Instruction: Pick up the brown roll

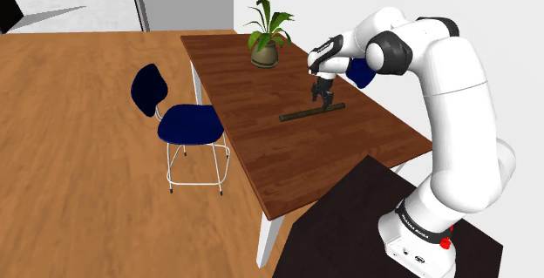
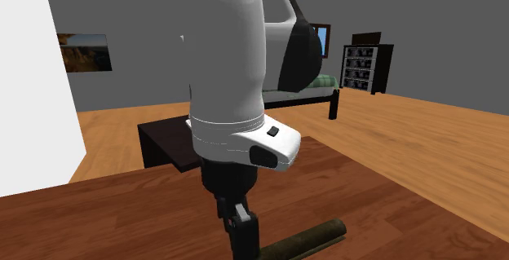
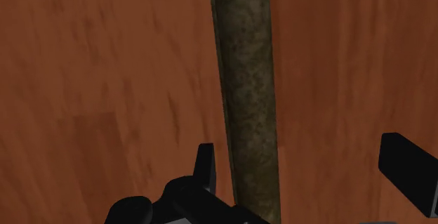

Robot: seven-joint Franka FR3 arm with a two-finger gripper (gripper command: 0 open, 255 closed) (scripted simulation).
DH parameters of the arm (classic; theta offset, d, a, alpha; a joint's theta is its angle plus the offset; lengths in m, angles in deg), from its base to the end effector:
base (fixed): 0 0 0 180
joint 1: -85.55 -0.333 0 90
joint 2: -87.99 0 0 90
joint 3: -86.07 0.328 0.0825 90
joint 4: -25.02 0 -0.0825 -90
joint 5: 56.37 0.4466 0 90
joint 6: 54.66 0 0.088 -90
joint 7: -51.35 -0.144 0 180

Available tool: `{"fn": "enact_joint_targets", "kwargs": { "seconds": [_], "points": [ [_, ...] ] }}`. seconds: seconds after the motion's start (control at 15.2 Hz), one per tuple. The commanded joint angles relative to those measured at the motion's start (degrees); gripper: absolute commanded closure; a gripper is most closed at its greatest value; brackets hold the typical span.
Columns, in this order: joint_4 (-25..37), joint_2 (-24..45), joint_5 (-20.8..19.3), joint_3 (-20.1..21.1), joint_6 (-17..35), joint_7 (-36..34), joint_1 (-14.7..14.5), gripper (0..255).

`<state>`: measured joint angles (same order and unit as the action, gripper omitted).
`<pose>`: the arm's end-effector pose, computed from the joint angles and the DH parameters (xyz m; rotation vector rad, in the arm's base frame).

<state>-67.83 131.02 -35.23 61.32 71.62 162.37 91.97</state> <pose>0.6471 -0.3406 0.1360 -2.4858 -1.7949 0.0531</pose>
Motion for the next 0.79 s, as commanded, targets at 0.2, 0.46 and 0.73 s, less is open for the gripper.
{"fn": "enact_joint_targets", "kwargs": {
  "seconds": [0.2, 0.46, 0.73],
  "points": [
    [4.67, 5.25, 0.73, 1.78, 0.87, 1.87, 1.59, 0],
    [5.31, 7.47, 1.4, 2.47, 2.47, 2.16, 2.1, 0],
    [5.61, 7.97, 1.51, 2.61, 2.66, 2.18, 2.22, 255]
  ]
}}
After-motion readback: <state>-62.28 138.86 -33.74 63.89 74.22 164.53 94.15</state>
